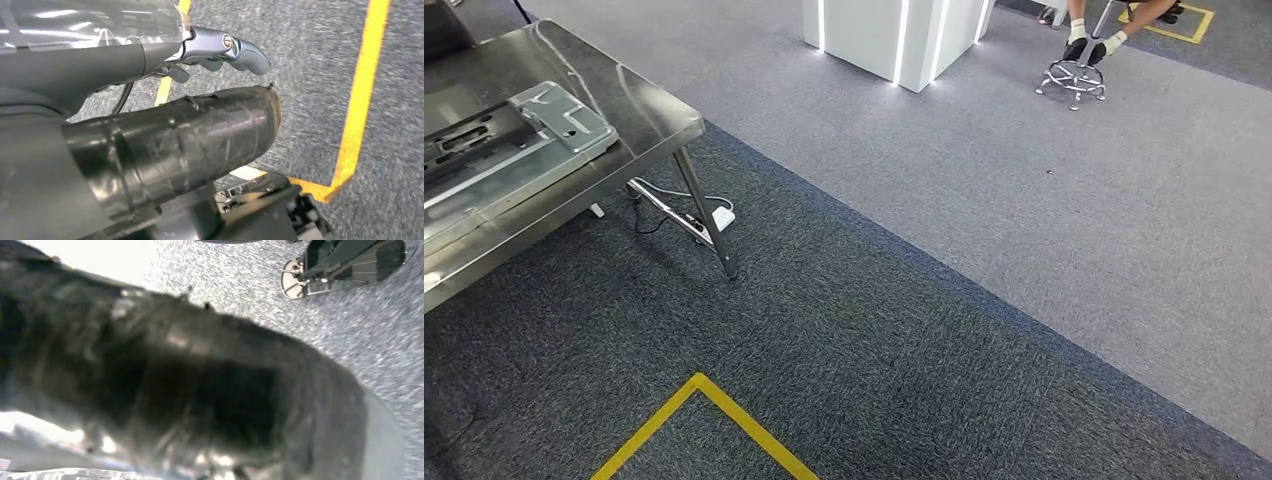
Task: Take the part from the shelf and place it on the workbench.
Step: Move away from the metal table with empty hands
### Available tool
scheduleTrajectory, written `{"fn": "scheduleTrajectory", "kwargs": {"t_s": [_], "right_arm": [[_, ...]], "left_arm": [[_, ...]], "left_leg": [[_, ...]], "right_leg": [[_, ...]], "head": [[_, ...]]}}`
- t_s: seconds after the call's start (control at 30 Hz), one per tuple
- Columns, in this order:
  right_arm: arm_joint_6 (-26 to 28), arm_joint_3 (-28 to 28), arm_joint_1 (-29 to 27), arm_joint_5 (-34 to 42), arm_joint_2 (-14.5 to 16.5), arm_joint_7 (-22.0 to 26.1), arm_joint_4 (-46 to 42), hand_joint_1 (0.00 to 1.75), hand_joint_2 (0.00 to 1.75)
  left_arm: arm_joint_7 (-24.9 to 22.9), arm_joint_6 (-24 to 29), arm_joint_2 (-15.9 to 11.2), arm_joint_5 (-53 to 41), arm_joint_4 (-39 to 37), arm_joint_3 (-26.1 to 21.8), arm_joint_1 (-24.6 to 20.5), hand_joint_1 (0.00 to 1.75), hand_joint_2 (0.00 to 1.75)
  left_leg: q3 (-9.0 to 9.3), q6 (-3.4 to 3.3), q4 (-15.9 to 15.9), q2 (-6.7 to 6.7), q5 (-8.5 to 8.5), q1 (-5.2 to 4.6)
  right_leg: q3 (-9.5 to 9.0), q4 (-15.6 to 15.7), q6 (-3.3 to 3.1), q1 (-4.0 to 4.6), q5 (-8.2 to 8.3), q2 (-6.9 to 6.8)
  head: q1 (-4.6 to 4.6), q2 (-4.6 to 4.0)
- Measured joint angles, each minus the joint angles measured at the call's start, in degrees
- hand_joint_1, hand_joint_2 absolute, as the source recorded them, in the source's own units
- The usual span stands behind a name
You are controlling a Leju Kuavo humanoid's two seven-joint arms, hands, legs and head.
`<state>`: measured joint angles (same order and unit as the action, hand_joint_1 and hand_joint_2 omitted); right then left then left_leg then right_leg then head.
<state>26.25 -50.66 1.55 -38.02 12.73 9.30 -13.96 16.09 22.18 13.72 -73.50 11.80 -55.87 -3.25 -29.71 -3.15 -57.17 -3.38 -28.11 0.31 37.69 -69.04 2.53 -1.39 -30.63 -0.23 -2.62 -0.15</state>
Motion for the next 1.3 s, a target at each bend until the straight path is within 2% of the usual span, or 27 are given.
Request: {"fn": "scheduleTrajectory", "kwargs": {"t_s": [0.07, 0.13, 0.23, 0.3, 0.37, 0.4, 0.43, 0.47, 0.5, 0.53, 0.6, 0.67, 0.73, 0.77, 0.8, 0.87, 0.9, 0.93, 0.97, 1.0, 1.07, 1.1, 1.13, 1.17, 1.23, 1.27, 1.3], "right_arm": [[0.00, 0.00, 0.00, -0.02, -0.01, -0.10, 0.00, 0.00, 0.00], [0.00, 0.01, 0.10, -0.09, -0.01, -0.18, 0.01, 0.00, 0.00], [0.00, 0.02, 0.03, -0.26, -0.01, -0.32, 0.02, 0.00, 0.00], [0.00, 0.02, 0.05, -0.37, -0.01, -0.41, 0.02, 0.00, 0.00], [-0.03, 0.02, 0.16, -0.54, -0.01, -0.48, 0.02, 0.00, 0.00], [-0.07, 0.03, 0.19, -0.63, -0.01, -0.52, 0.02, 0.00, 0.00], [-0.10, 0.04, 0.18, -0.74, -0.01, -0.58, 0.03, 0.00, 0.00], [-0.14, 0.04, 0.14, -0.83, -0.01, -0.67, 0.04, 0.00, 0.00], [-0.15, 0.04, 0.11, -0.92, -0.01, -0.75, 0.05, 0.00, 0.00], [-0.15, 0.04, 0.10, -1.00, -0.01, -0.84, 0.07, 0.00, 0.00], [-0.16, 0.06, 0.19, -1.10, 0.03, -0.89, 0.10, 0.00, 0.00], [-0.17, 0.09, 0.25, -1.20, 0.08, -0.90, 0.12, 0.00, 0.00], [-0.16, 0.11, 0.15, -1.32, 0.07, -0.92, 0.16, 0.00, 0.00], [-0.15, 0.11, 0.10, -1.41, 0.07, -0.93, 0.18, 0.00, 0.00], [-0.14, 0.13, 0.09, -1.53, 0.06, -0.98, 0.20, 0.00, 0.00], [-0.15, 0.15, 0.19, -1.80, 0.05, -1.11, 0.21, 0.00, 0.00], [-0.15, 0.16, 0.24, -1.89, 0.04, -1.18, 0.21, 0.00, 0.00], [-0.15, 0.17, 0.25, -1.93, 0.04, -1.21, 0.21, 0.00, 0.00], [-0.15, 0.17, 0.22, -1.96, 0.03, -1.25, 0.21, 0.00, 0.00], [-0.16, 0.17, 0.16, -1.97, 0.01, -1.29, 0.21, 0.00, 0.00], [-0.20, 0.17, 0.09, -2.02, -0.04, -1.37, 0.21, 0.00, 0.00], [-0.28, 0.20, 0.15, -2.05, -0.07, -1.39, 0.21, 0.00, 0.00], [-0.38, 0.25, 0.24, -2.09, -0.08, -1.39, 0.21, 0.00, 0.00], [-0.51, 0.33, 0.30, -2.11, -0.08, -1.39, 0.21, 0.00, 0.00], [-0.80, 0.50, 0.31, -2.12, -0.08, -1.38, 0.22, 0.00, 0.00], [-0.90, 0.57, 0.29, -2.12, -0.08, -1.37, 0.22, 0.00, 0.00], [-0.95, 0.60, 0.31, -2.11, -0.08, -1.37, 0.23, 0.00, 0.00]], "left_arm": [[-0.04, 0.01, 0.01, -0.02, 0.00, 0.01, -0.07, 0.00, 0.00], [-0.05, 0.02, 0.00, -0.01, 0.00, -0.01, -0.11, 0.00, 0.00], [0.07, 0.02, 0.01, 0.01, 0.00, -0.02, -0.39, 0.00, 0.00], [0.16, 0.02, 0.03, 0.02, 0.00, -0.02, -0.51, 0.00, 0.00], [0.22, 0.02, 0.04, 0.02, 0.00, -0.02, -0.44, 0.00, 0.00], [0.24, 0.02, 0.04, 0.02, 0.00, -0.02, -0.37, 0.00, 0.00], [0.25, 0.02, 0.03, 0.02, 0.00, -0.02, -0.27, 0.00, 0.00], [0.26, 0.02, 0.02, 0.02, 0.00, -0.03, -0.19, 0.00, 0.00], [0.28, 0.02, 0.02, 0.02, 0.00, -0.03, -0.14, 0.00, 0.00], [0.29, 0.02, 0.01, 0.02, 0.00, -0.04, -0.12, 0.00, 0.00], [0.30, 0.02, -0.01, 0.02, 0.00, -0.05, -0.11, 0.00, 0.00], [0.30, 0.02, -0.04, 0.02, 0.00, -0.08, -0.14, 0.00, 0.00], [0.27, 0.03, -0.05, 0.03, 0.00, -0.09, -0.20, 0.00, 0.00], [0.26, 0.03, -0.05, 0.03, 0.00, -0.09, -0.24, 0.00, 0.00], [0.25, 0.03, -0.04, 0.02, 0.00, -0.10, -0.24, 0.00, 0.00], [0.23, 0.02, -0.02, -0.01, 0.00, -0.10, -0.17, 0.00, 0.00], [0.22, 0.02, -0.02, -0.01, 0.00, -0.10, -0.09, 0.00, 0.00], [0.21, 0.02, -0.02, -0.01, 0.00, -0.11, -0.04, 0.00, 0.00], [0.20, 0.02, -0.03, -0.01, 0.00, -0.11, -0.03, 0.00, 0.00], [0.20, 0.02, -0.03, -0.01, 0.00, -0.12, -0.09, 0.00, 0.00], [0.25, 0.01, -0.01, -0.03, 0.00, -0.13, -0.21, 0.00, 0.00], [0.28, 0.00, -0.01, -0.04, 0.00, -0.13, -0.24, 0.00, 0.00], [0.34, 0.00, -0.01, -0.04, 0.00, -0.13, -0.26, 0.00, 0.00], [0.42, -0.01, -0.01, -0.04, 0.00, -0.12, -0.32, 0.00, 0.00], [0.61, -0.02, -0.01, -0.04, 0.00, -0.12, -0.58, 0.00, 0.00], [0.70, -0.02, -0.01, -0.04, 0.00, -0.11, -0.73, 0.00, 0.00], [0.78, -0.02, -0.01, -0.04, 0.00, -0.11, -0.82, 0.00, 0.00]], "left_leg": [[0.01, 0.55, -0.55, -1.13, -0.49, -0.03], [0.02, 1.30, -0.96, -1.99, -0.97, -0.17], [0.59, 2.36, -0.90, -2.92, -1.23, -0.01], [0.02, 2.92, -2.85, -0.81, -2.93, 0.26], [-2.69, 3.17, -8.97, 2.08, -6.64, 0.41], [-4.48, 3.17, -12.80, 2.61, -8.36, 0.42], [-5.84, 3.10, -15.59, 2.81, -9.10, 0.41], [-6.34, 2.95, -16.48, 2.91, -8.69, 0.39], [-5.85, 2.71, -15.23, 3.07, -7.22, 0.37], [-4.41, 2.38, -11.98, 3.61, -5.04, 0.34], [-1.25, 1.73, -4.51, 6.29, -1.71, 0.29], [-0.05, 1.47, -1.17, 7.93, -0.88, 0.06], [0.13, 1.16, -0.62, 6.86, -0.51, -0.01], [0.26, 0.83, -0.24, 6.17, -0.19, 0.09], [0.37, 0.46, 0.16, 5.39, 0.14, 0.22], [0.36, 0.00, 0.55, 3.72, 0.47, 0.25], [0.27, -0.09, 0.54, 2.83, 0.47, 0.19], [0.22, -0.07, 0.51, 1.95, 0.42, 0.15], [0.21, -0.02, 0.49, 1.11, 0.35, 0.13], [0.24, 0.09, 0.45, 0.37, 0.25, 0.15], [0.45, 0.49, 0.20, -0.81, -0.11, 0.19], [0.48, 0.84, -0.07, -1.30, -0.42, 0.08], [0.51, 1.22, -0.28, -1.77, -0.71, -0.04], [0.55, 1.58, -0.41, -2.18, -0.94, -0.17], [0.91, 2.23, -0.37, -3.00, -1.19, -0.18], [0.98, 2.55, -0.70, -2.57, -1.58, -0.05], [0.69, 2.84, -1.81, -1.58, -2.51, 0.11]], "right_leg": [[-3.68, 6.93, -0.07, 0.03, 2.58, -2.24], [-4.98, 9.67, -0.73, 0.42, 3.01, -3.40], [-4.81, 9.80, -1.95, 0.65, 3.25, -1.99], [-4.82, 10.19, -2.69, 0.39, 3.65, -0.97], [-4.63, 10.30, -3.17, 0.42, 3.92, 0.05], [-4.49, 10.28, -3.32, 0.55, 4.00, 0.65], [-4.42, 10.27, -3.39, 0.68, 4.06, 1.33], [-4.41, 10.25, -3.42, 0.79, 4.09, 2.06], [-4.46, 10.24, -3.42, 0.87, 4.12, 2.82], [-4.54, 10.24, -3.37, 0.92, 4.16, 3.55], [-4.49, 10.13, -3.09, 0.96, 4.30, 4.85], [-4.14, 10.06, -2.50, 0.81, 4.56, 5.99], [-3.82, 10.13, -1.78, 0.64, 4.83, 6.89], [-3.58, 9.78, -1.53, 0.70, 4.55, 6.30], [-2.93, 8.50, -1.36, 0.78, 3.58, 5.13], [-0.22, 2.72, -1.10, 0.85, -0.03, 2.15], [1.57, -1.08, -0.90, 0.73, -1.87, 1.41], [2.89, -4.00, -0.69, 0.61, -2.88, 1.07], [3.30, -5.14, -0.50, 0.47, -2.82, 0.83], [2.57, -4.06, -0.34, 0.32, -1.72, 0.55], [-1.50, 3.16, -0.21, 0.13, 1.83, -1.05], [-3.36, 6.64, -0.40, 0.26, 2.97, -2.08], [-4.54, 8.93, -0.71, 0.40, 3.52, -2.80], [-4.97, 9.92, -1.09, 0.60, 3.48, -3.14], [-4.88, 10.06, -1.91, 0.81, 3.42, -2.15], [-4.90, 10.20, -2.27, 0.77, 3.52, -1.63], [-4.91, 10.35, -2.64, 0.68, 3.68, -1.11]], "head": [[0.00, 0.00], [0.02, 0.00], [0.03, 0.00], [0.04, 0.00], [0.05, 0.00], [0.07, 0.00], [0.07, 0.00], [0.07, 0.00], [0.07, 0.00], [0.06, 0.00], [0.05, 0.00], [0.04, 0.00], [0.05, 0.00], [0.04, 0.00], [-0.03, 0.00], [-0.19, 0.00], [-0.25, 0.00], [-0.26, 0.00], [-0.26, 0.00], [-0.26, 0.00], [-0.27, 0.00], [-0.27, 0.00], [-0.23, 0.00], [-0.18, 0.00], [-0.11, 0.00], [-0.11, 0.00], [-0.09, 0.00]]}}
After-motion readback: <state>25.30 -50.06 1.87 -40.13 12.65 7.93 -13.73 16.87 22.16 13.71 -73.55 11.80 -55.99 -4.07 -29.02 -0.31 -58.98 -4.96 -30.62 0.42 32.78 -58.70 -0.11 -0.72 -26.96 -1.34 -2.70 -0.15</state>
